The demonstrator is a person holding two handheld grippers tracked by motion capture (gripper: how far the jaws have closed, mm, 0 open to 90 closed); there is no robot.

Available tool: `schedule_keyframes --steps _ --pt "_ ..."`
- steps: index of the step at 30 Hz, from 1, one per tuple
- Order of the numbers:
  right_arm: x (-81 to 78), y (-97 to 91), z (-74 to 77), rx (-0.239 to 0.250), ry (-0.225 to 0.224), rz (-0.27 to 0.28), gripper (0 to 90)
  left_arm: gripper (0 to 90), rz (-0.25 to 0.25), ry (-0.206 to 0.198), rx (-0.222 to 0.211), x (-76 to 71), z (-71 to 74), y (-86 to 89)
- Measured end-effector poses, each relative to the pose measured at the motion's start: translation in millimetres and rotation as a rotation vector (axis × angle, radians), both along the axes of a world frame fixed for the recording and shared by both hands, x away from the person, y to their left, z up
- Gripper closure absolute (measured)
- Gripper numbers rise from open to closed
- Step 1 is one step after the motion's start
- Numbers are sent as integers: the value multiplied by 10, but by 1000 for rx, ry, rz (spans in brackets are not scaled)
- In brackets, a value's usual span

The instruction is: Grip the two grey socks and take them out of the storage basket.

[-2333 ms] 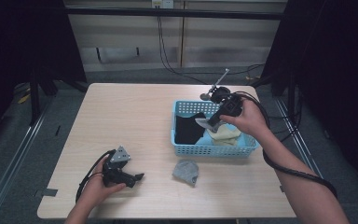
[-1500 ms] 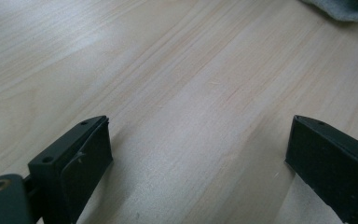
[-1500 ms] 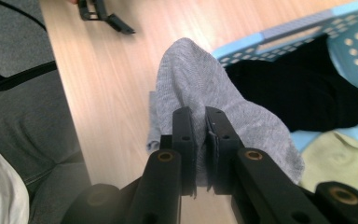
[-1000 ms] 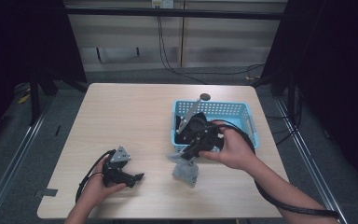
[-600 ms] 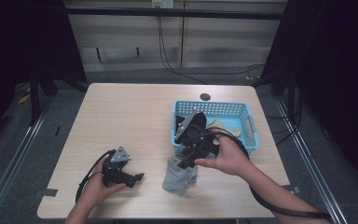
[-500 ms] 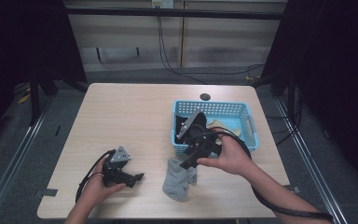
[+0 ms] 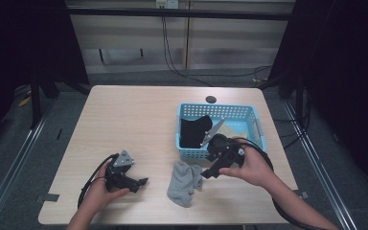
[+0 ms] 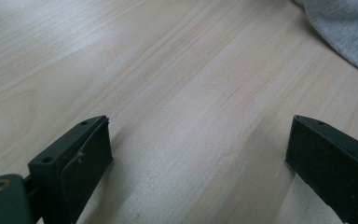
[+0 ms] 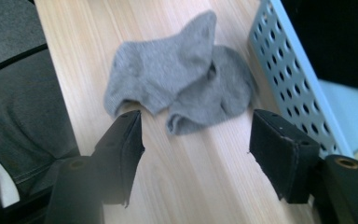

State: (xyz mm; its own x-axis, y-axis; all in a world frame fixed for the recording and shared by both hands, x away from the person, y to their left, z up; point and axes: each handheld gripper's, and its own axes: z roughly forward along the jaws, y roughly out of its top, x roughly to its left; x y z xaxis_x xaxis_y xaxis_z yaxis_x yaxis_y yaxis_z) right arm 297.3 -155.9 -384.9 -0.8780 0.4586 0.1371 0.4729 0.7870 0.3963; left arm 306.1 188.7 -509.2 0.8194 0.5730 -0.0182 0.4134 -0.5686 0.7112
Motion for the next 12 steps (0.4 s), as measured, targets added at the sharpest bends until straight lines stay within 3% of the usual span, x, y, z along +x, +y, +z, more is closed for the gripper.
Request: schedule_keyframes --steps 6,12 --pt "-68 -167 -197 -12 -15 -29 301 61 0 0 -1 0 -1 -1" --pt "-131 -300 -345 35 -29 -70 272 61 1 0 -1 -1 -1 -1"
